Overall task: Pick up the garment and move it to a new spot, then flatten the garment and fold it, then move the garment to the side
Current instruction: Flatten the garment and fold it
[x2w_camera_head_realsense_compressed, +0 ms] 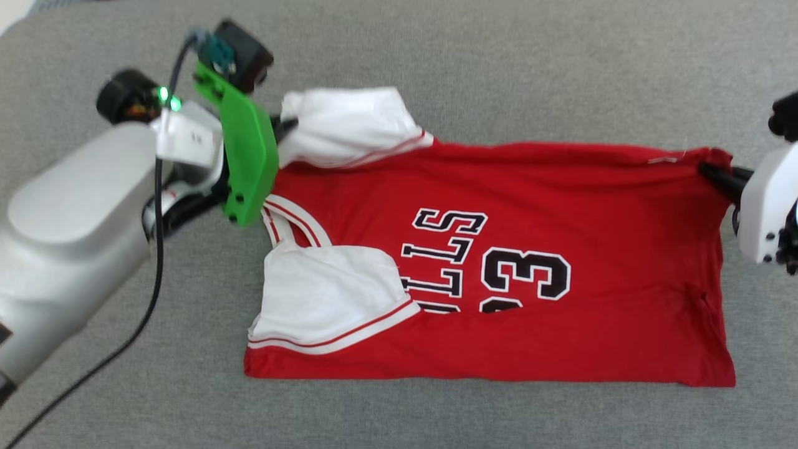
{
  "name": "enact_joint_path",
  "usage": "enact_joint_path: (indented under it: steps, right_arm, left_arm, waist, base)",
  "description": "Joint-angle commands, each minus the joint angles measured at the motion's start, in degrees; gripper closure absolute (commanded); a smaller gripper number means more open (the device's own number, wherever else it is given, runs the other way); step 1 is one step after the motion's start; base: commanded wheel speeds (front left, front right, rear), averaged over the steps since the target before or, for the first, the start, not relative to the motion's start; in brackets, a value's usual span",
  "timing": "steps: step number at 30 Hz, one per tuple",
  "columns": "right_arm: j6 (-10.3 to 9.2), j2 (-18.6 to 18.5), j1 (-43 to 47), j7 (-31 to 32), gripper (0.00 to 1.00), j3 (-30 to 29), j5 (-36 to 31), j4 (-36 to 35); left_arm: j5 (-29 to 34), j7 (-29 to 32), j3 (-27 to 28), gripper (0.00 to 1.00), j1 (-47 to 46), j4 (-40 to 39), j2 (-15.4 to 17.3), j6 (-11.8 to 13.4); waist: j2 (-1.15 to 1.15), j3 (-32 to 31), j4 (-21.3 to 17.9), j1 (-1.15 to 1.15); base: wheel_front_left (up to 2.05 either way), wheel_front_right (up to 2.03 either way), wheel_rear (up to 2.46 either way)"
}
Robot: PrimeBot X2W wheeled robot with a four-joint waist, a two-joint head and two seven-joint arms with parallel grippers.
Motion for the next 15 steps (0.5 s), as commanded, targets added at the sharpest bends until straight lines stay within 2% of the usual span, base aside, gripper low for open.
enact_joint_path:
  steps: [1, 9, 15]
  right_arm:
    - [-0.03, -0.34, 1.91, -1.35, 1.0, 0.34, 0.76, -0.65]
    - [-0.03, -2.47, 12.46, -7.55, 1.0, 0.66, 1.04, -4.69]
    - [-0.03, -2.32, 21.1, -10.32, 1.0, -1.28, 0.68, -7.48]
  left_arm:
    - [0.3, -0.67, -0.1, 1.0, 2.63, -0.66, 0.61, -0.02]
    - [0.15, -3.1, -0.19, 1.0, 14.62, -6.98, 4.31, 3.2]
    - [-0.28, -3.67, -0.23, 1.0, 23.06, -10.46, 6.07, 5.77]
  waist:
    - [0.0, -4.7, -0.2, 0.0]
    - [0.0, -9.16, -0.19, 0.0]
    - [0.0, -9.99, -0.07, 0.0]
  base:
    - [0.0, 0.0, 0.0]
    - [0.0, 0.0, 0.0]
    - [0.0, 0.0, 0.0]
